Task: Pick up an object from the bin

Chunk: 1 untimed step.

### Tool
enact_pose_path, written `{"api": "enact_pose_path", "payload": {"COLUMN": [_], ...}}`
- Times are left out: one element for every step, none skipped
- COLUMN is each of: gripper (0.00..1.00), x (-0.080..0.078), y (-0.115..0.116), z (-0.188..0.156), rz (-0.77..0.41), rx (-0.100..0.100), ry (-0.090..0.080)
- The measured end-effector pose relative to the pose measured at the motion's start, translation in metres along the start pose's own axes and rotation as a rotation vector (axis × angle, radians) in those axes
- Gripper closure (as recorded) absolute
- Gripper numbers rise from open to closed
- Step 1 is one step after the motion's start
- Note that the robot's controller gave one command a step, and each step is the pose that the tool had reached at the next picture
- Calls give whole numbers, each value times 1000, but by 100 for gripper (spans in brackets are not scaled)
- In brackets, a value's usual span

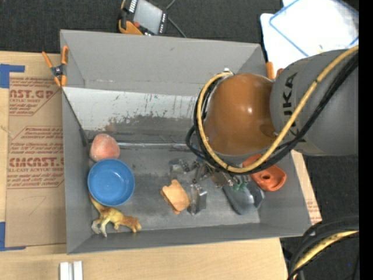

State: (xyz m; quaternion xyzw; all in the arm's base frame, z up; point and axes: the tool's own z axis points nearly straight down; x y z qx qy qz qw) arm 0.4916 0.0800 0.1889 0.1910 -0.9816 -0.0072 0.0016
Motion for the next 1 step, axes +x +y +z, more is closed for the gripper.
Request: {"api": "enact_pose_path", "payload": {"gripper": [100], "x": [-7], "y": [-5], "z": [0], "rz": [17], "rx": [2], "ry": [-4]}}
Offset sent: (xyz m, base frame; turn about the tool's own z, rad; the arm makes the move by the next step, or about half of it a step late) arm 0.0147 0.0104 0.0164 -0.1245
